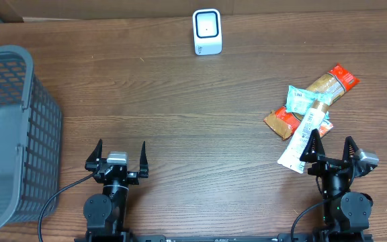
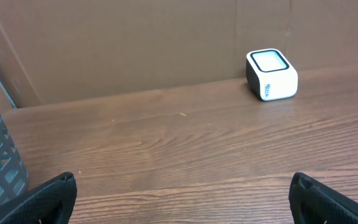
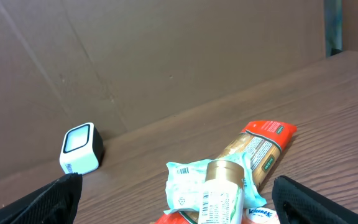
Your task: Scan the item barcode
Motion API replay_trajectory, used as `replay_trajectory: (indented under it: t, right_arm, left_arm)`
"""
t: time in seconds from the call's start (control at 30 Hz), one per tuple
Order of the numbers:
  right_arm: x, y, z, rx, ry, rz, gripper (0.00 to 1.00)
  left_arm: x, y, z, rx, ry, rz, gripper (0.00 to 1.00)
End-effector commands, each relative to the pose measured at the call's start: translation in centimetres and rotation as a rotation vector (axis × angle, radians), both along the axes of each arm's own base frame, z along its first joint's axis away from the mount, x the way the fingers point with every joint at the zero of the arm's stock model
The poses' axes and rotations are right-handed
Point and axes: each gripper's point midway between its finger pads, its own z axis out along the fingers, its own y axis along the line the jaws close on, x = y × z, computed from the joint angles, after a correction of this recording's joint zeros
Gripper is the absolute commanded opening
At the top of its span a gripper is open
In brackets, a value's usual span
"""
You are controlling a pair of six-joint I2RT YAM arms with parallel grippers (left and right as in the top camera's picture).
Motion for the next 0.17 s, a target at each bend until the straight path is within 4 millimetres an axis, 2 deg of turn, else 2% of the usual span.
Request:
replay_trajectory:
  t: [0.0, 0.13]
  right_arm:
    - [-0.02, -0.06, -0.14, 0.002, -0.007, -0.005, 1.00]
    - [-0.02, -0.06, -0.14, 0.002, -0.007, -0.005, 1.00]
  left_arm:
    - [-0.04, -0.13, 0.09, 0.014, -0.008, -0.013, 1.00]
    - [-0.04, -0.13, 0.09, 0.014, -0.008, -0.013, 1.00]
